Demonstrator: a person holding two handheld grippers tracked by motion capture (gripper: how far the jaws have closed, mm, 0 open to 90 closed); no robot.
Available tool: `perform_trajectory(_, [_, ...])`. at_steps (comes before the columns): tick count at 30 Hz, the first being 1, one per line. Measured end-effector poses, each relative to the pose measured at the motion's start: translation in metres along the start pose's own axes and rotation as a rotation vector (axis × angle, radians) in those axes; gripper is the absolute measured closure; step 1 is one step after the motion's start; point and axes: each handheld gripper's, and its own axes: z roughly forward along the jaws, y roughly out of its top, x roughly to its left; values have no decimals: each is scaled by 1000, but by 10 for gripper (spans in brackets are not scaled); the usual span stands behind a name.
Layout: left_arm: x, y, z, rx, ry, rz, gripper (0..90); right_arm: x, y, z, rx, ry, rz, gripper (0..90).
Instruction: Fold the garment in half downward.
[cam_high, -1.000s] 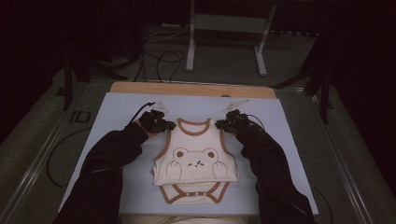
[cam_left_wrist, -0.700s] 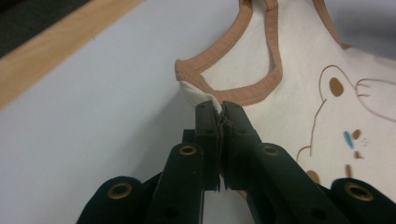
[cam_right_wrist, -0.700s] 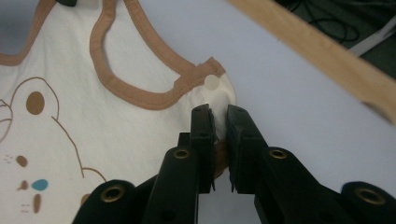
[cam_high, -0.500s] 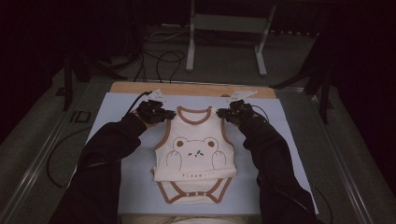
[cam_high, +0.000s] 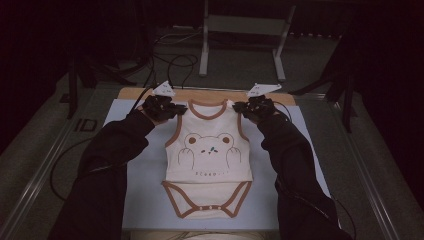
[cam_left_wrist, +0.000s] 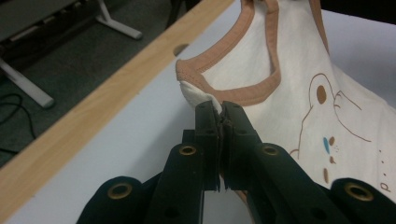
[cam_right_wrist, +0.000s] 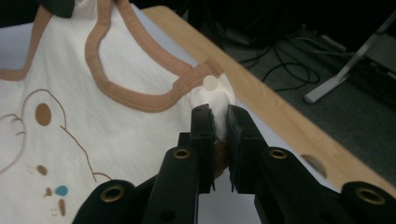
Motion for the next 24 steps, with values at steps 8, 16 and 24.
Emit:
perform_trajectory(8, [2, 10, -13, -38, 30, 8, 875, -2, 17, -10, -48, -14, -18, 824])
perform_trajectory(16, [-3, 9, -20, -50, 23, 19, 875, 3, 19, -14, -73, -15, -17, 824])
perform_trajectory(24, [-12, 4, -28, -55, 8, 29, 875, 11, 15, -24, -88, 0, -32, 824])
